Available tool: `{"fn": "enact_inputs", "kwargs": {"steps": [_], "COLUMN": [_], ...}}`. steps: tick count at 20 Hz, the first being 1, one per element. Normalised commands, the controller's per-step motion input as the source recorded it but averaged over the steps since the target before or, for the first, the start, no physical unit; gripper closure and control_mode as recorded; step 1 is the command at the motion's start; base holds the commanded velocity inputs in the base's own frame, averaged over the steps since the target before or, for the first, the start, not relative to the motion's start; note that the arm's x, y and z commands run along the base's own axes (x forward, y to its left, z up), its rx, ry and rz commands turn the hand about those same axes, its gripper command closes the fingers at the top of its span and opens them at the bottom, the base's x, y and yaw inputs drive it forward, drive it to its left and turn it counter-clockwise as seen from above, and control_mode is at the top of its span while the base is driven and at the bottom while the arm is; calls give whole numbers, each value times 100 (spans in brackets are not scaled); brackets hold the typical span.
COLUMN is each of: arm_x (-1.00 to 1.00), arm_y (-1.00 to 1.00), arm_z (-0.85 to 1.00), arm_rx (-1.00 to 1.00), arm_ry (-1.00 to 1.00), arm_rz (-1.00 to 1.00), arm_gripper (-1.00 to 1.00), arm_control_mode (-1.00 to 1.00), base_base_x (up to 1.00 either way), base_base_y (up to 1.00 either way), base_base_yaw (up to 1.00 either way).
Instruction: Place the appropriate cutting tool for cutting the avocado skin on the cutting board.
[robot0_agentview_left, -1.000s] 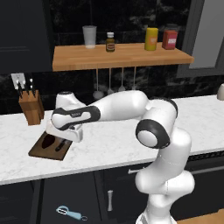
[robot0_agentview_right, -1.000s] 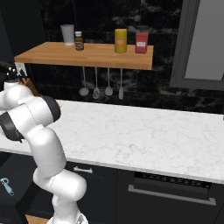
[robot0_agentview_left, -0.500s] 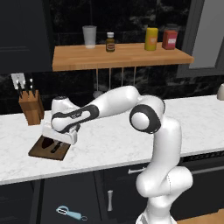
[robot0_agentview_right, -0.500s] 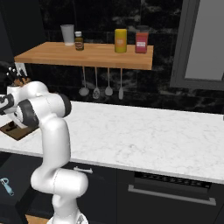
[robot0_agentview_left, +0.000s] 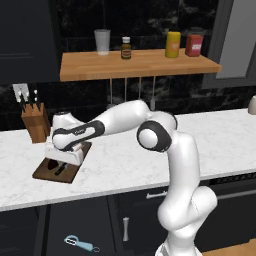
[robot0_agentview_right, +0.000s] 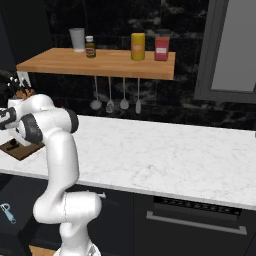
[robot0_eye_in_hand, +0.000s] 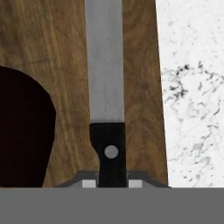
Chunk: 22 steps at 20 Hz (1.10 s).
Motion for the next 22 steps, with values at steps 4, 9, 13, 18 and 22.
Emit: {"fn": "enact_inputs", "kwargs": {"steps": [4, 9, 13, 18, 22], "arm_x": [2, 2, 0, -12, -64], "arm_y": [0, 0, -7, -8, -38], "arm_z": [-23, -16, -3, 12, 55], "arm_rx": [0, 0, 0, 0, 0], "arm_ry": [3, 0, 0, 0, -2], "arm_rz": [0, 0, 0, 1, 0], "arm_gripper": [100, -100, -100, -100, -100], "arm_control_mode": [-100, -100, -100, -100, -100], "base_base_x": [0, 0, 0, 0, 0], "base_base_y": [0, 0, 0, 0, 0], "base_base_yaw": [0, 0, 0, 0, 0]}}
